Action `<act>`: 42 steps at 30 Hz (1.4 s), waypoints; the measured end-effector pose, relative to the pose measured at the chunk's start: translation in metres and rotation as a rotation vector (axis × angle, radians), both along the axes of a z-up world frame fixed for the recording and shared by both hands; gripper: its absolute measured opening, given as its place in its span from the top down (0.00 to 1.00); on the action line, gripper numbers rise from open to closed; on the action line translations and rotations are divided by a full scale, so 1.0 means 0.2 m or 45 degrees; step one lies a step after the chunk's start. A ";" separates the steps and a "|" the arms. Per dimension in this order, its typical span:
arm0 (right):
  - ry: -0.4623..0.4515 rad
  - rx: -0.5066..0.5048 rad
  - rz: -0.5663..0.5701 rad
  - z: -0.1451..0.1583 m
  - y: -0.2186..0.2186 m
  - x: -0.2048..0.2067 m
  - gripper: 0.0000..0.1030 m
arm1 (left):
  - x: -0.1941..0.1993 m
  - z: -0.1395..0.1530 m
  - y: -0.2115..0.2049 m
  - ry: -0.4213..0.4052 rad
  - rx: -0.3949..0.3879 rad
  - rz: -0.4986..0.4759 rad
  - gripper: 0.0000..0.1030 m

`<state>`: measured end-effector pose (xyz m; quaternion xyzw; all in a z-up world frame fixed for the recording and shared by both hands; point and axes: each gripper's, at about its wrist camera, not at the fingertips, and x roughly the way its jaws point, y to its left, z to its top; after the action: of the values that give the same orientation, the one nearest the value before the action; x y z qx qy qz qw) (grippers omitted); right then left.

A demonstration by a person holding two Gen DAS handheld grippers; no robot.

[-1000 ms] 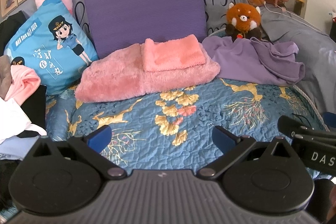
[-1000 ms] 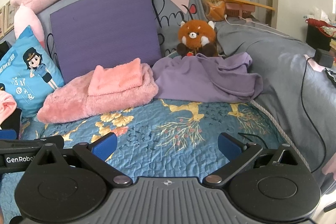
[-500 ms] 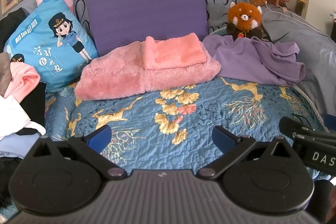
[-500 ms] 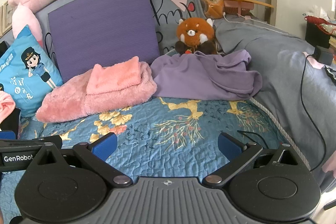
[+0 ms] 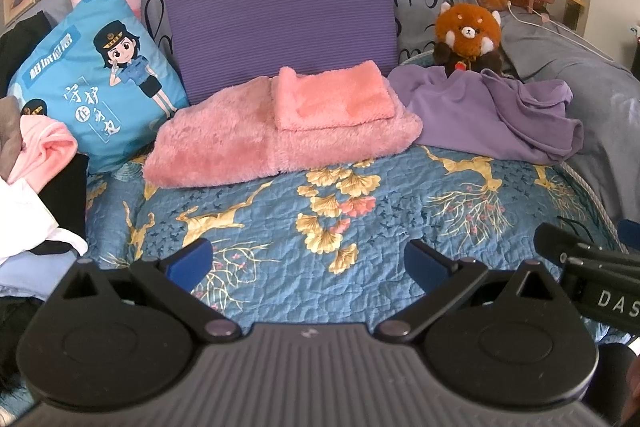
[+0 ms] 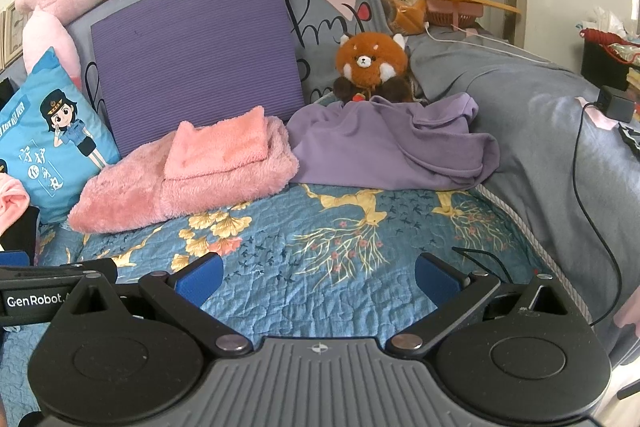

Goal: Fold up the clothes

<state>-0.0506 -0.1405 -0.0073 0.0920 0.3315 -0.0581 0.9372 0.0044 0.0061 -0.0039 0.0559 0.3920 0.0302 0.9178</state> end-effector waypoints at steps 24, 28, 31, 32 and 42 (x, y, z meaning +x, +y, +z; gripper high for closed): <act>0.026 0.007 0.003 -0.03 0.00 0.02 0.00 | 0.03 -0.03 0.00 0.027 0.011 0.002 0.00; 0.032 0.010 0.002 -0.04 0.00 0.02 0.00 | 0.03 -0.04 0.00 0.032 0.013 0.000 0.00; 0.037 0.012 0.002 -0.04 -0.01 0.02 0.00 | 0.04 -0.05 0.00 0.038 0.016 -0.002 0.00; 0.039 0.013 0.002 -0.05 -0.01 0.03 0.00 | 0.04 -0.06 0.00 0.040 0.017 -0.002 0.00; 0.046 0.017 -0.005 -0.09 -0.05 0.05 0.00 | 0.08 -0.10 -0.01 0.059 0.004 0.005 0.00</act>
<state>-0.0398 -0.1498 -0.0253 0.0980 0.3487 -0.0593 0.9302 0.0203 0.0041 -0.0247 0.0573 0.4133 0.0312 0.9083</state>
